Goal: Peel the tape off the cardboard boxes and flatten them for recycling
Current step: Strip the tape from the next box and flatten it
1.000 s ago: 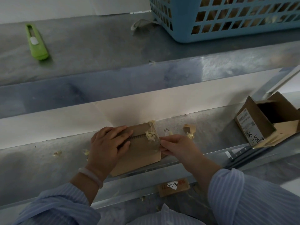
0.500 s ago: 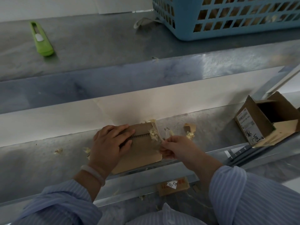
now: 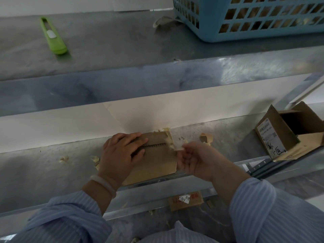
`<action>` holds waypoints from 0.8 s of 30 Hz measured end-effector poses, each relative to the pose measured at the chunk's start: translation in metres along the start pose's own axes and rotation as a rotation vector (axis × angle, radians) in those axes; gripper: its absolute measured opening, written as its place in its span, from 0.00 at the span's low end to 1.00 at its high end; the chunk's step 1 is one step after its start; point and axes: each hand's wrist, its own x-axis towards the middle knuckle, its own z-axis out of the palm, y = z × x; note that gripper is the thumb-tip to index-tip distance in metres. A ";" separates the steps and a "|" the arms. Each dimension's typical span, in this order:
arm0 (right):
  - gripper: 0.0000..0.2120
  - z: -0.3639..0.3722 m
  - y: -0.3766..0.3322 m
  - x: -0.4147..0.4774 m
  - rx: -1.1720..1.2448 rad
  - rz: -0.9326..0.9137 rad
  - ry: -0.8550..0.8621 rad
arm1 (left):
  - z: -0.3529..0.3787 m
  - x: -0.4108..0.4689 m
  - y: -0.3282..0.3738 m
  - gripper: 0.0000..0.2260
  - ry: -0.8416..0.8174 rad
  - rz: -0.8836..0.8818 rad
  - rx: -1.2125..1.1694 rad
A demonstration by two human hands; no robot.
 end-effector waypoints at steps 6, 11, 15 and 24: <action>0.05 0.001 -0.022 0.000 -0.555 -0.352 0.180 | 0.001 -0.001 0.000 0.15 0.035 0.015 -0.016; 0.19 0.004 -0.010 0.010 -0.950 -0.719 0.338 | 0.000 0.000 0.000 0.16 0.032 0.024 -0.030; 0.24 0.001 -0.010 0.010 -1.152 -0.865 0.190 | 0.000 0.000 -0.001 0.15 0.029 0.026 -0.031; 0.07 0.017 -0.014 0.024 -1.538 -0.861 0.317 | 0.003 -0.001 -0.003 0.15 0.050 0.036 -0.030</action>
